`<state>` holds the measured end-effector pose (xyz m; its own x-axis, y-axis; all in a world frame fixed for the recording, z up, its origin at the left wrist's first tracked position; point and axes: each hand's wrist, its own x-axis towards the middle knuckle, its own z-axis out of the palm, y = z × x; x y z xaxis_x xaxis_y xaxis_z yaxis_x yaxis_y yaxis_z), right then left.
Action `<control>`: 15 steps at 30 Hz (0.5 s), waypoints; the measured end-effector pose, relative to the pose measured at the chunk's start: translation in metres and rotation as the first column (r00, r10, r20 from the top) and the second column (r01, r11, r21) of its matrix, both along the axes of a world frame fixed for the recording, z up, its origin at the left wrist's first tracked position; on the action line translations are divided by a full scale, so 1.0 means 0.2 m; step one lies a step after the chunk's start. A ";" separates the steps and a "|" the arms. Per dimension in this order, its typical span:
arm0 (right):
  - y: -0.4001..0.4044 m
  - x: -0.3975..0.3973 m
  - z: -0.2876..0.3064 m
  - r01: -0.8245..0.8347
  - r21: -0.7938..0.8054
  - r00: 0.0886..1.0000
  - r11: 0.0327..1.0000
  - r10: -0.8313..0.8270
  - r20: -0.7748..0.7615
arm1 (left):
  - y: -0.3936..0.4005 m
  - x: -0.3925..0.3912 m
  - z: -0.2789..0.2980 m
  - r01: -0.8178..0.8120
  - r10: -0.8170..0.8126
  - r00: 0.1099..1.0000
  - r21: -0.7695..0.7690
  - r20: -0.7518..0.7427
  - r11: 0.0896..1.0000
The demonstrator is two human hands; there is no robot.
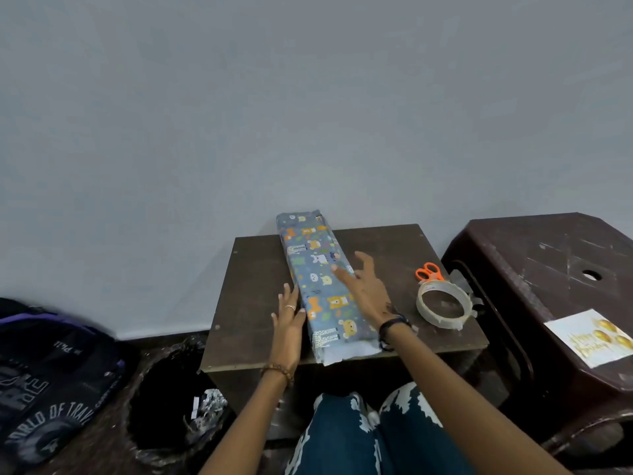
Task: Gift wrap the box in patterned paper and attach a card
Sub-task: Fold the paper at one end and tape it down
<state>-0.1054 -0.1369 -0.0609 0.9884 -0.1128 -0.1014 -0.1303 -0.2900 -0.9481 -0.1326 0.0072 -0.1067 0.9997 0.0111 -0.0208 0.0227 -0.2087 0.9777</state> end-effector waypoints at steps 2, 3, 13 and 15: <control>-0.08 -0.03 -0.03 -0.018 0.093 1.000 0.995 0.016 0.026 | 0.05 0.00 -0.01 -0.007 0.007 1.000 -0.005 -0.012 1.000; -0.12 -0.05 -0.06 0.015 0.082 0.998 0.997 -0.019 0.053 | 0.07 -0.02 -0.02 0.005 -0.004 1.000 0.018 -0.016 1.000; -0.23 -0.36 -0.19 -0.021 0.023 0.968 1.000 0.015 0.251 | 0.14 -0.26 -0.07 0.157 -0.248 0.940 0.348 0.234 0.924; -0.21 -0.39 -0.17 -0.100 0.006 0.965 0.995 0.095 0.246 | 0.12 -0.26 -0.05 0.147 -0.259 0.934 0.392 0.248 0.908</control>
